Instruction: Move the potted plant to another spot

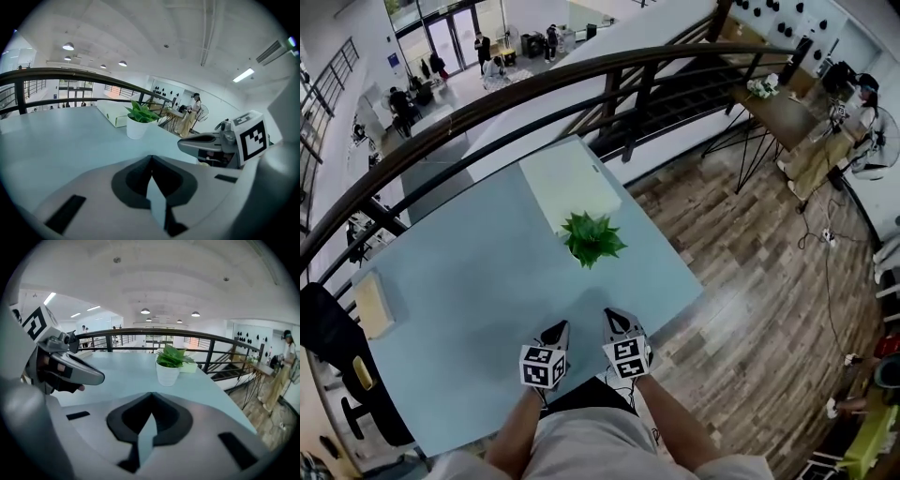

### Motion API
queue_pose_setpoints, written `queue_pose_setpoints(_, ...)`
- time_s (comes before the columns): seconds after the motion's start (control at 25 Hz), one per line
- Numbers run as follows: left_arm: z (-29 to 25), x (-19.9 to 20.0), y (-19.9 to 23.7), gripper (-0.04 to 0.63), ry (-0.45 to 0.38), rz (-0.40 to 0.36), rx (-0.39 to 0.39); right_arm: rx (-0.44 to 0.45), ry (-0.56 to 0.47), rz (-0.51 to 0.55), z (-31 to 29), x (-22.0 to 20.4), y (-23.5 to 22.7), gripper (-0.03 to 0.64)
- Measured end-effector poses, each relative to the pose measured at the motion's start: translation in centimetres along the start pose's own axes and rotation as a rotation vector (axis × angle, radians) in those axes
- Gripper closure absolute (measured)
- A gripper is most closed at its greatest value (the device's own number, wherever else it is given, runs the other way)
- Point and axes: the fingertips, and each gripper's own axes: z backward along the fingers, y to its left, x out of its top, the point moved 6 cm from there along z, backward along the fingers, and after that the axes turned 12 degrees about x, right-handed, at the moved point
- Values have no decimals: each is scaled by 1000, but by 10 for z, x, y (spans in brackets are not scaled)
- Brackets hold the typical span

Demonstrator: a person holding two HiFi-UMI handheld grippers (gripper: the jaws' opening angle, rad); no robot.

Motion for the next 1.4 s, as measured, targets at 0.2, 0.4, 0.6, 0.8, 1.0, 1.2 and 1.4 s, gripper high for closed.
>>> queue_pose_setpoints(0.2, 36, -4, -1, 584, -57, 19, 14, -15, -24, 47, 25, 7, 25, 614)
queue_pose_setpoints(0.4, 74, -1, -1, 584, -137, 30, 28, -31, -68, 27, 47, 16, 49, 614)
queue_pose_setpoints(0.6, 102, -8, -5, 584, -183, 52, 27, -19, -85, 71, 65, 21, 75, 614)
queue_pose_setpoints(0.8, 120, -13, -8, 584, -202, 64, 30, 20, -124, 57, 81, 32, 85, 614)
queue_pose_setpoints(1.0, 125, -3, -13, 584, -224, 69, 51, 43, -145, 118, 88, 51, 74, 614)
queue_pose_setpoints(1.2, 116, 14, -19, 584, -248, 80, 113, 126, -162, 162, 79, 70, 56, 614)
queue_pose_setpoints(1.4, 99, 30, -33, 584, -257, 120, 177, 217, -171, 224, 75, 85, 25, 614)
